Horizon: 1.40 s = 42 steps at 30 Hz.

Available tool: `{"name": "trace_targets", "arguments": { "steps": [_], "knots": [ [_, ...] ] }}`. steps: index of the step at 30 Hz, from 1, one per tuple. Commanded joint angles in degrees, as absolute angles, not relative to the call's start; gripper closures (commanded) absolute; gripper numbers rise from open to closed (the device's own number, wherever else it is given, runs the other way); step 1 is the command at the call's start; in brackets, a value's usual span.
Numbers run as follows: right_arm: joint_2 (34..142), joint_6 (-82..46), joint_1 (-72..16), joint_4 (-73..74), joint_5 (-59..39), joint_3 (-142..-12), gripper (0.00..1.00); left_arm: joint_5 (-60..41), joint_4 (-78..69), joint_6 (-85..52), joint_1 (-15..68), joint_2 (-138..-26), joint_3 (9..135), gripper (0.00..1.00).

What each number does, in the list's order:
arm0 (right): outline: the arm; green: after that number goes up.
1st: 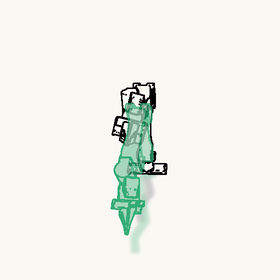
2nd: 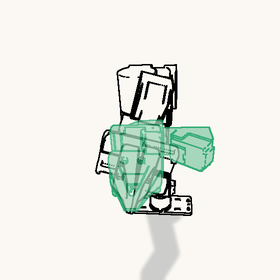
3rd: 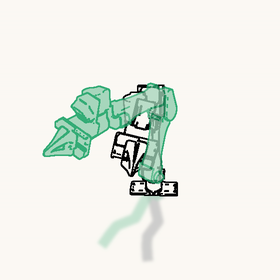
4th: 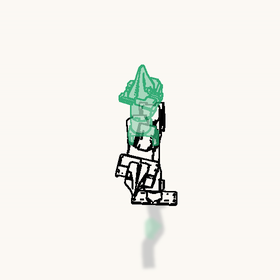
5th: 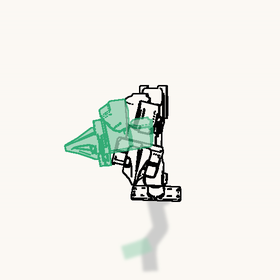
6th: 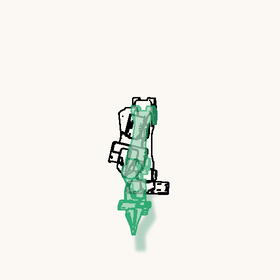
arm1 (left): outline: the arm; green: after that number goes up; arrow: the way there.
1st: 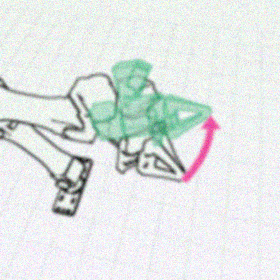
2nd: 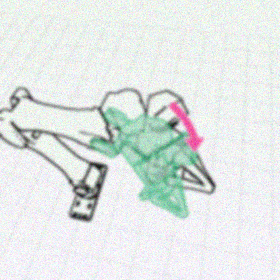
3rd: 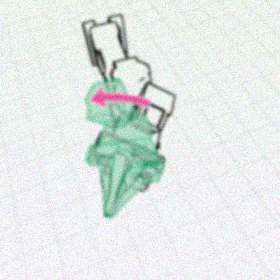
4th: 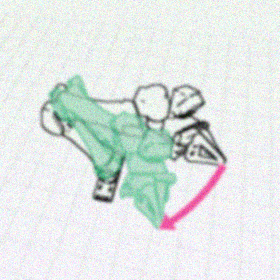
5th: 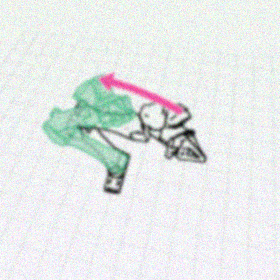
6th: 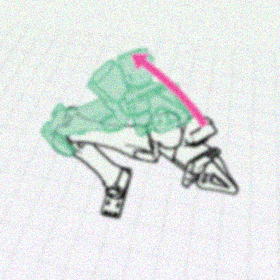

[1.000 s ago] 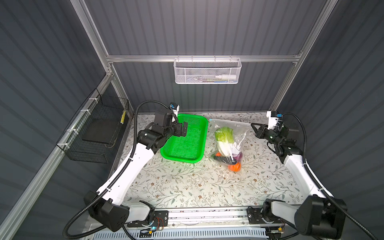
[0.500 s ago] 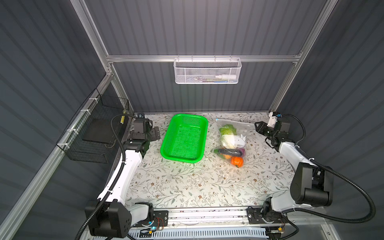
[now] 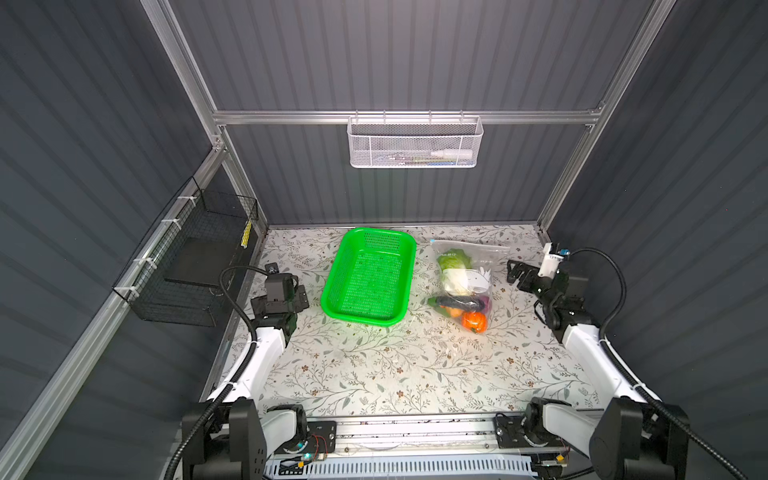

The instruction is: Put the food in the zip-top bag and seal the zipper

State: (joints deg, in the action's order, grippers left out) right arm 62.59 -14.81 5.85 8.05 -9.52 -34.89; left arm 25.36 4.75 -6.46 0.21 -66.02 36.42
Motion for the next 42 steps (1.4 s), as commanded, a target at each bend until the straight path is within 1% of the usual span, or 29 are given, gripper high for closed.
{"name": "trace_targets", "arguments": {
  "steps": [1,2,3,6,7,9,11,13,17,18,19,20,22,23,24,25,26,27,29,31,33,35,42],
  "knots": [
    [60.9,-13.4,3.6,8.6,-5.4,-28.5,0.01,28.1,-8.2,-2.2,-0.1,-65.2,30.5,0.00],
    [60.6,-11.9,3.3,5.6,-4.0,-29.5,0.01,27.8,-10.8,-1.4,-0.1,-65.8,29.0,0.00],
    [60.6,-10.3,2.9,7.2,-2.7,-28.8,0.01,27.4,-13.9,-1.0,-0.1,-66.8,27.6,0.00],
    [63.6,-7.3,2.8,17.0,-2.4,-25.2,0.01,27.1,-22.8,-2.4,-0.1,-70.7,23.7,0.00],
    [65.8,-7.5,2.7,19.4,-2.0,-24.7,0.01,27.1,-25.3,-3.5,-0.1,-71.7,22.7,0.00],
    [71.0,-7.7,2.4,28.8,-1.1,-23.2,0.01,26.6,-31.8,-5.9,-0.1,-73.6,20.3,0.00],
    [74.4,-5.4,1.2,31.1,0.5,-25.2,0.01,25.7,-37.0,-6.7,-0.1,-75.3,18.4,0.00],
    [77.9,-0.1,-0.9,38.2,5.3,-25.2,0.01,24.7,-37.7,-6.4,-0.1,-76.0,18.7,0.00],
    [81.7,-0.6,-0.6,46.1,8.7,-23.5,0.01,22.9,-50.1,-6.5,-0.1,-81.1,17.1,0.00],
    [80.9,-1.3,-0.1,44.2,8.1,-23.6,0.01,21.2,-50.7,-6.5,-0.1,-83.5,18.6,0.00],
    [80.9,-1.6,0.3,44.8,7.1,-23.1,0.01,19.5,-50.1,-7.0,-0.1,-85.3,20.3,0.00],
    [81.3,-2.2,1.3,47.9,5.4,-21.9,0.01,15.8,-52.6,-6.5,0.1,-88.3,21.6,0.00],
    [83.1,-4.1,4.4,54.4,0.1,-18.6,0.01,17.1,-52.9,-3.8,2.8,-93.8,23.8,0.00],
    [84.4,-4.4,4.6,60.4,0.2,-17.0,0.01,18.8,-56.9,-2.5,4.1,-97.3,23.8,0.00],
    [83.0,-4.9,4.7,56.7,0.5,-17.5,0.01,22.0,-59.9,-0.4,5.8,-99.3,24.3,0.00],
    [82.3,-5.2,4.8,53.7,0.9,-18.4,0.01,24.1,-53.2,-1.2,7.0,-97.8,26.0,0.00],
    [83.1,-4.9,4.6,55.5,1.3,-18.2,0.01,24.7,-54.3,-1.3,7.2,-98.0,25.6,0.00],
    [84.0,-4.8,4.5,58.4,1.6,-17.6,0.01,26.2,-60.4,-0.2,7.3,-99.3,24.0,0.00],
    [82.8,-5.0,4.5,55.2,1.6,-18.2,0.01,26.0,-55.0,-1.9,7.4,-97.5,24.7,0.00],
    [83.3,-4.9,4.5,57.0,1.5,-17.7,0.01,26.6,-56.8,-0.9,7.3,-99.2,25.7,0.00],
    [83.2,-4.8,4.5,56.6,1.5,-17.9,0.01,26.3,-53.1,-2.2,7.0,-98.1,26.2,0.00],
    [83.2,-4.8,4.5,56.5,1.5,-17.8,0.01,26.3,-55.1,-1.9,7.0,-98.6,25.9,0.00],
    [83.6,-4.3,3.9,55.1,2.2,-18.8,0.01,26.3,-54.4,-2.0,7.0,-98.4,26.0,0.00]
  ]
}}
